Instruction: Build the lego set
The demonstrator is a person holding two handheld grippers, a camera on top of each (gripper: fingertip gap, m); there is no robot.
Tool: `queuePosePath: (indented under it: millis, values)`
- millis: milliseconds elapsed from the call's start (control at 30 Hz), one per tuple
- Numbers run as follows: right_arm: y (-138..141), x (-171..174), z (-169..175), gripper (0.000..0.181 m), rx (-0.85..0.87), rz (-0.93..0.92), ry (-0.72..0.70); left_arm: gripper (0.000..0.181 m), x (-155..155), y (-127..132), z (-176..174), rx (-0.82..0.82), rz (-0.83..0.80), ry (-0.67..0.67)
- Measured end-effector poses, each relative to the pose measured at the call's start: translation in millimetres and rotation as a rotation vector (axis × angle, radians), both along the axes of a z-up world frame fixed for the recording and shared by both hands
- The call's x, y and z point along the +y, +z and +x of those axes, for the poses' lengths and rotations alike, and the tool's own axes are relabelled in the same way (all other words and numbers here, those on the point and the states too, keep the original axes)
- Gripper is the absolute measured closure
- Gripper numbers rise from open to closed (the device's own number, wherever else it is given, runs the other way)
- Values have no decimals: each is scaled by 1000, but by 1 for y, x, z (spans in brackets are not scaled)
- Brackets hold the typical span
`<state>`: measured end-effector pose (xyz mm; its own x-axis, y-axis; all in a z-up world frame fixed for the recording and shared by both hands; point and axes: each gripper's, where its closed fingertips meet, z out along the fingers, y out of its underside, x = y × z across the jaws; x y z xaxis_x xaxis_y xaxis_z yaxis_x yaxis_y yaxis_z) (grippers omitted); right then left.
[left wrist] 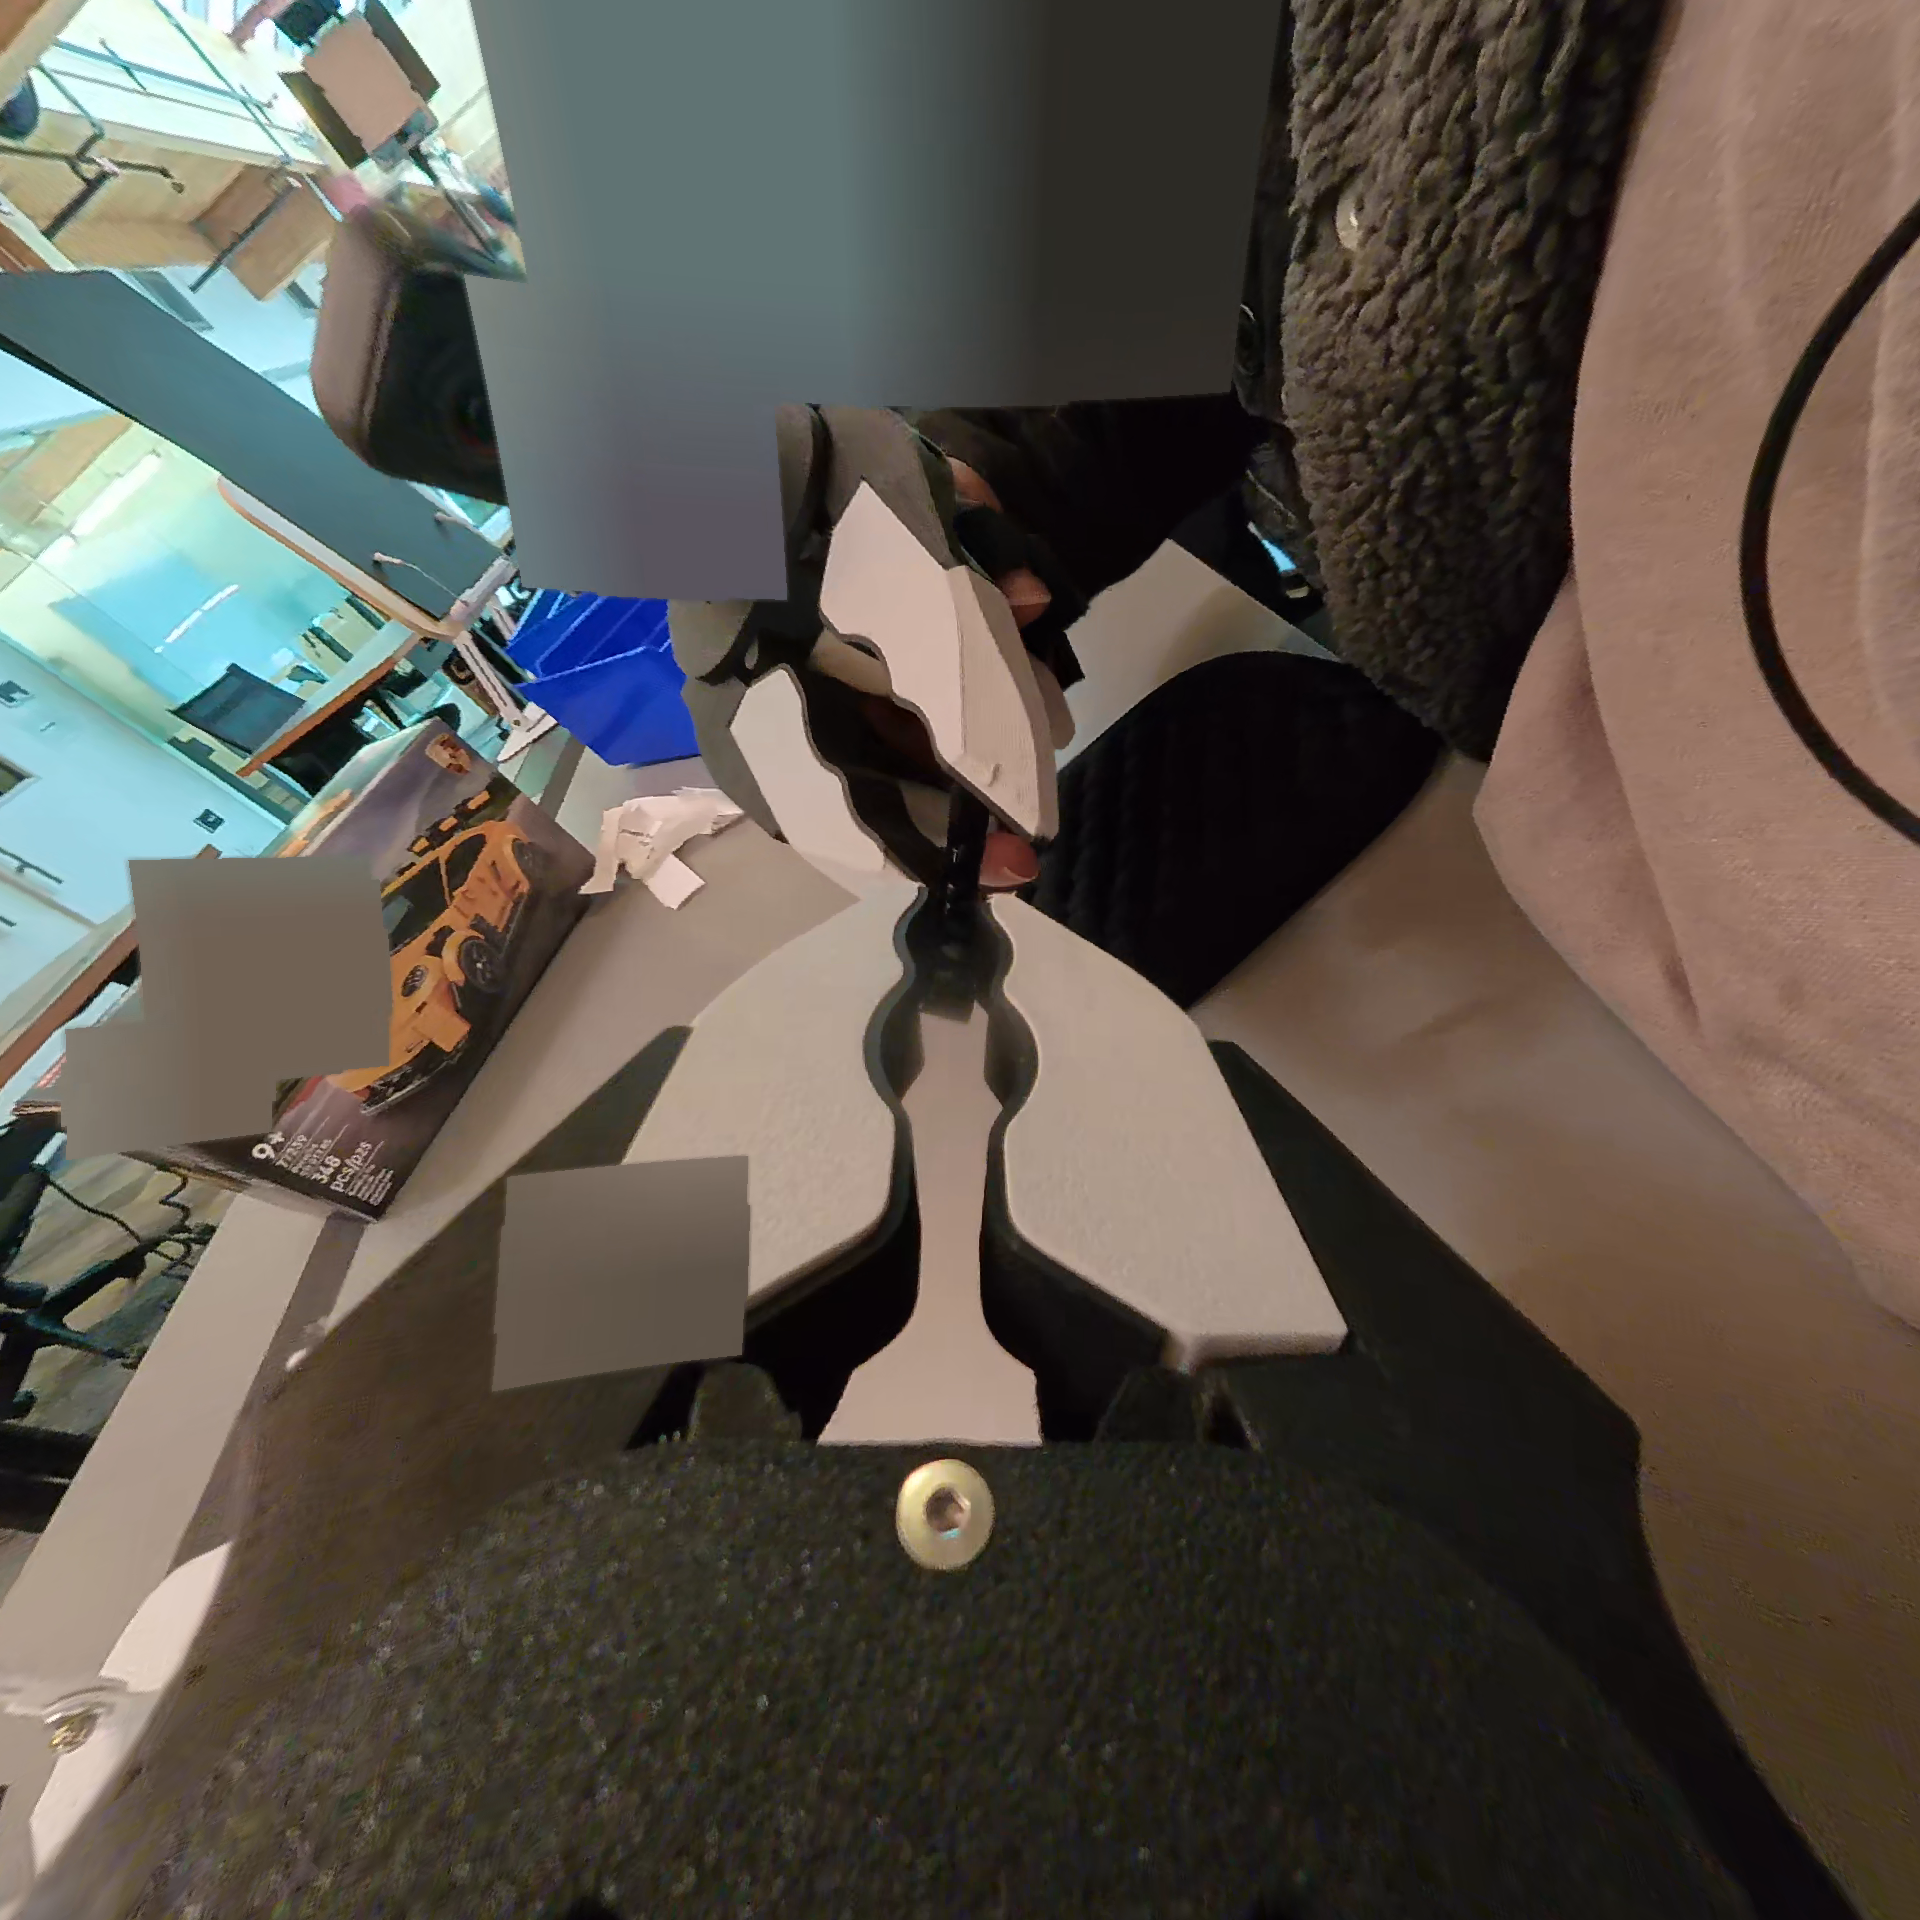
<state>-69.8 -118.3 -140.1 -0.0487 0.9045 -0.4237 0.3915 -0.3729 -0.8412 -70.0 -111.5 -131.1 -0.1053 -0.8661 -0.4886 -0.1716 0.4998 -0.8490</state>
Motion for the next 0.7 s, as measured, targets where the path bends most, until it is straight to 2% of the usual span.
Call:
queuePosePath:
  millis: [200,300,400,467,533,600,700]
  values:
    - [-8,0,0,160,-42,15,-16,174,1,-7,0,32,-13,-4]
    - [0,11,1,158,36,-11,-88,174,9,-3,0,4,32,49]
    - [21,29,10,148,188,50,-223,174,19,6,-3,-33,23,105]
    - [18,38,17,150,161,225,-309,174,26,4,-4,-20,-125,124]
    - [11,37,15,153,91,376,-318,174,33,3,-4,-33,-345,114]
    - [12,36,12,155,102,362,-317,174,40,1,-6,-39,-461,117]
    - [6,43,22,157,83,343,-338,174,51,-10,-11,-5,-482,162]
